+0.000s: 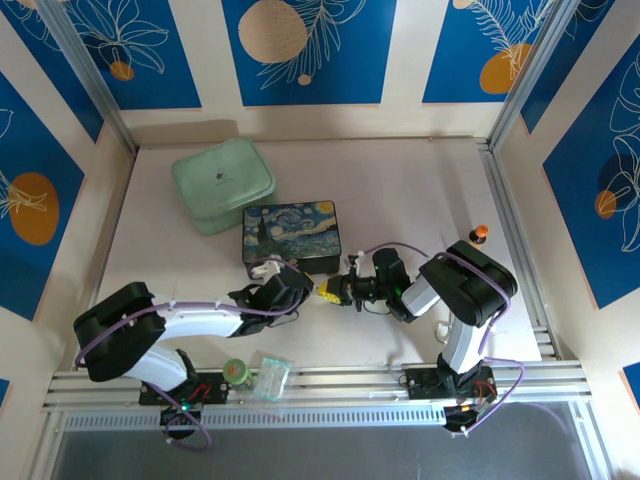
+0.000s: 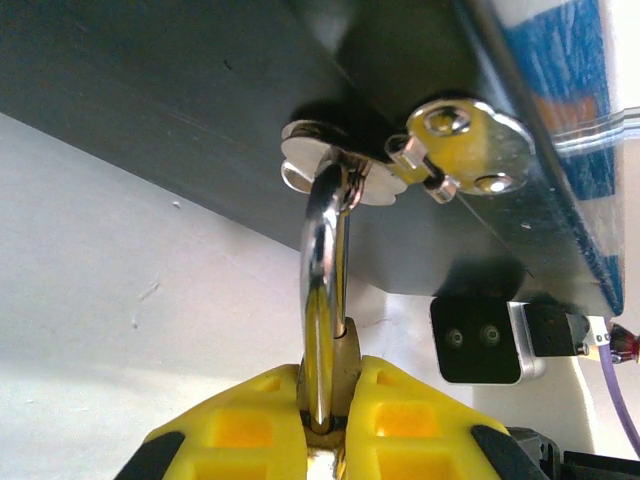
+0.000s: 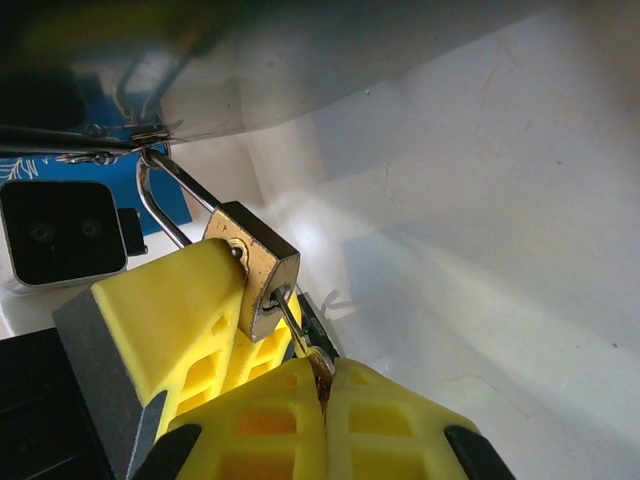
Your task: Unlock the padlock with the key
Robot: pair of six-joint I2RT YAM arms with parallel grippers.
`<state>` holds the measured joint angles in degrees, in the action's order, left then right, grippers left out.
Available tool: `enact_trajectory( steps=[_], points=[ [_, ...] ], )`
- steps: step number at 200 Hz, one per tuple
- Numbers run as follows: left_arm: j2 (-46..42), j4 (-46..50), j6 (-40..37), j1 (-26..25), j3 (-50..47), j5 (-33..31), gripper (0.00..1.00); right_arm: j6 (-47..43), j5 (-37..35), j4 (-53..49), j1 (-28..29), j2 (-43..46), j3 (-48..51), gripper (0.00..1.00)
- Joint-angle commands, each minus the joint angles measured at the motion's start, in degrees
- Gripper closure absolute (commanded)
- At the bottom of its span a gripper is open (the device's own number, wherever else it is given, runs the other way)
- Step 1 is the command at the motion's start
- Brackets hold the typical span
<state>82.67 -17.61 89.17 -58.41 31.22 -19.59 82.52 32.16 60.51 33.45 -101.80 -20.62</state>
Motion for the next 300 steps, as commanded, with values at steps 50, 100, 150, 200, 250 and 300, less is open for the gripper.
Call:
enact_trajectory(
  steps=[50, 100, 150, 200, 250, 300],
  points=[
    [-2.8, -12.5, 3.0, -2.4, 1.0, 6.5, 1.00, -2.9, -2.0, 1.1, 0.6, 0.5, -2.7, 1.00],
    [-3.1, -15.3, 3.4, -2.7, 0.0, 10.2, 1.00, -2.8, 0.3, 6.2, -0.8, -0.1, -2.5, 1.00],
    [-2.8, -17.1, 1.9, -3.2, 0.5, 12.9, 1.00, -3.3, 1.5, 4.3, -1.0, -0.9, -4.2, 1.00],
    [-1.8, -16.9, 2.3, -3.7, -0.1, 11.5, 1.00, -3.8, -0.1, 2.7, -0.1, 1.1, -4.5, 0.94],
    [-2.7, -13.8, 1.0, -3.7, 0.1, 10.1, 1.00, -4.4, -1.6, 2.0, -0.1, 2.5, -2.7, 0.94],
    [-3.8, -10.0, -0.3, -3.8, 1.1, 9.0, 1.00, -5.3, -2.3, 2.4, 0.6, 3.2, -2.9, 0.93]
  ],
)
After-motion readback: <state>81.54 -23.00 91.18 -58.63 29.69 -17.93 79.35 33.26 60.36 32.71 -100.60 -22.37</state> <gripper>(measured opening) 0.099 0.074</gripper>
